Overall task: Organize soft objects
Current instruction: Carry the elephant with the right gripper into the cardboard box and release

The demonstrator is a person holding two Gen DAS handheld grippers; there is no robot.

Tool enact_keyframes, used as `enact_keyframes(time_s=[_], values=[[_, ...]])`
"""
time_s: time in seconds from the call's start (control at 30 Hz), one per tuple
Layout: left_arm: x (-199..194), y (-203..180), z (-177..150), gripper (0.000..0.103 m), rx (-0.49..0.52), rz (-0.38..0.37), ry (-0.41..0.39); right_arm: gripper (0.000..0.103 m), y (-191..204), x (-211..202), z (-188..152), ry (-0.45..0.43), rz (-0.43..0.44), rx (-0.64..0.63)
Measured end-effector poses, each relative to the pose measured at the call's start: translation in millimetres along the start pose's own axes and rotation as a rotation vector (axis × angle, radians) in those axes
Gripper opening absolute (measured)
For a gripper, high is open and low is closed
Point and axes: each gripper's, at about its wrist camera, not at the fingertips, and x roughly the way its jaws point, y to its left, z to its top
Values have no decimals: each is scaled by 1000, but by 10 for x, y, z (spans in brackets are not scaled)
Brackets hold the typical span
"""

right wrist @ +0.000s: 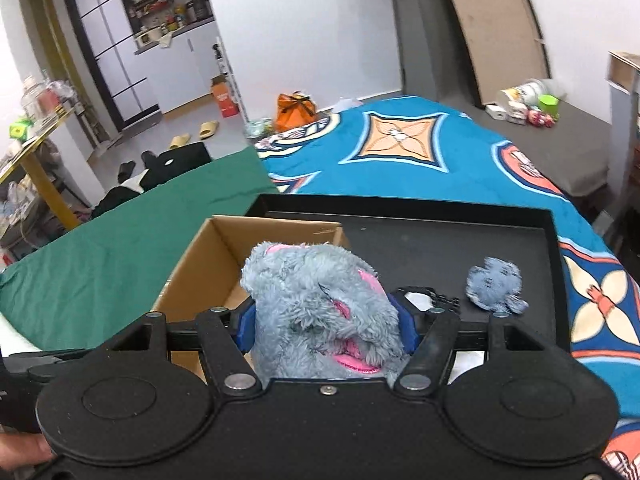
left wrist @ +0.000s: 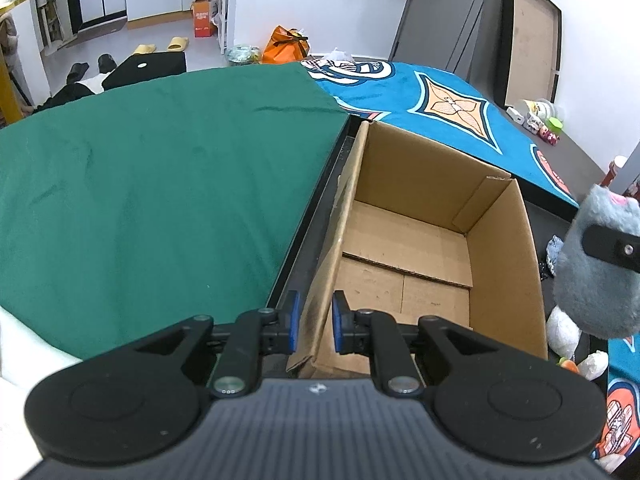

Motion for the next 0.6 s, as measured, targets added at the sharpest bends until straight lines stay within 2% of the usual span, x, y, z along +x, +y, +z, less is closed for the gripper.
enact_keyframes(time_s=[0.3,0.5,0.6], values=[[48,93,-24,12,-48,-29,4,66,306,214,63,20,33,-57],[45,127,-42,13,-59,-43,-4,85,382,308,79,9,35,-62],[40,134,-55,13,-56,-39,-8,91,389,294,88,-9,30,-59]])
